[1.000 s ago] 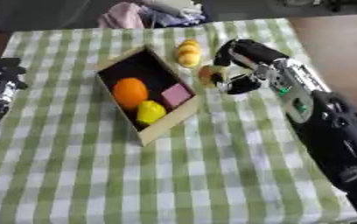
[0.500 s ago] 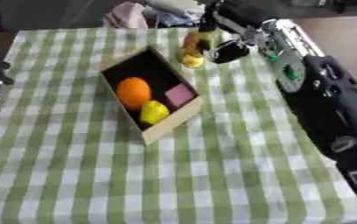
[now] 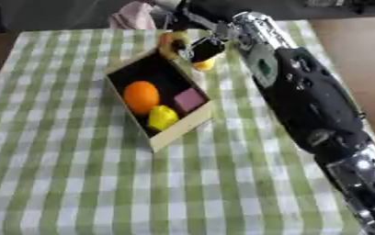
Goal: Pick up objects on the table and place them in the box.
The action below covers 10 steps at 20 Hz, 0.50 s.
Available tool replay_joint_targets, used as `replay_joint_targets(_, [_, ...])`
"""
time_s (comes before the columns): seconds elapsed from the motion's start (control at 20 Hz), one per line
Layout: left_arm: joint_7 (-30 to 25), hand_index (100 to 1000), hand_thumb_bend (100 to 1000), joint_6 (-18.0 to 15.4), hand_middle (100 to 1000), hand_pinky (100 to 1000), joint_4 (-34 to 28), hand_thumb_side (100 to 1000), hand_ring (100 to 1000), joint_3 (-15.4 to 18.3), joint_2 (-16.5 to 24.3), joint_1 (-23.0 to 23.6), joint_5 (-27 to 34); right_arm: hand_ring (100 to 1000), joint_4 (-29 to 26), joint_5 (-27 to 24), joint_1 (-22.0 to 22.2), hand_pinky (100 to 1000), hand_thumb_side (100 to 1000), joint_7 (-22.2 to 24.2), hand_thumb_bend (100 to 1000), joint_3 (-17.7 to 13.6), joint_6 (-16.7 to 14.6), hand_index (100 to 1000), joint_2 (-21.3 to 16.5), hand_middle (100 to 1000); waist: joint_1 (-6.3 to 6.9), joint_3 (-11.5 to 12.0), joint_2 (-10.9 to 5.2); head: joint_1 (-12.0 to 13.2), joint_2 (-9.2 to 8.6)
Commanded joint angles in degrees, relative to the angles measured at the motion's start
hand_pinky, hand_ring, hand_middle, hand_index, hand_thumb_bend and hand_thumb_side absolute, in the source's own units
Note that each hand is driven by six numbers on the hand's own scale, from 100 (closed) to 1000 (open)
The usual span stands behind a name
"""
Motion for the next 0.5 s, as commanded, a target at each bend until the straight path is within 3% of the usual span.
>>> replay_joint_targets(0.05, [0.1,817,100,-0.1,674,730,-1.1,696,551,0.3,1.1,-0.8,0.5,652,2.4,2.3,-1.1,716,232,0.4,100,-0.8,-0.1,356,2.0,603,0.15,0.3,-0.62,-0.5,0.26])
replay_joint_targets(0.2, [-0.1,817,100,-0.1,674,731,-1.1,699,550,0.2,0.9,-0.9,0.6,658,5.7,4.4,-0.4,717,240,0.0,100,-1.7,0.2,414,3.7,611,0.19,0.7,-0.50,-0.8,0.26])
replay_joint_targets(0.45, [-0.6,818,100,0.0,675,731,-1.1,706,550,0.0,0.6,-0.8,0.5,694,9.8,8.2,0.2,741,268,-0.2,100,-3.2,0.8,665,4.7,667,0.07,1.1,-0.41,-1.1,0.26])
replay_joint_targets(0.5, [-0.7,818,100,0.0,675,731,-1.1,706,550,0.0,0.5,-0.8,0.4,697,10.2,9.0,0.2,742,269,-0.2,100,-3.4,0.9,679,4.7,670,0.03,1.1,-0.39,-1.1,0.26])
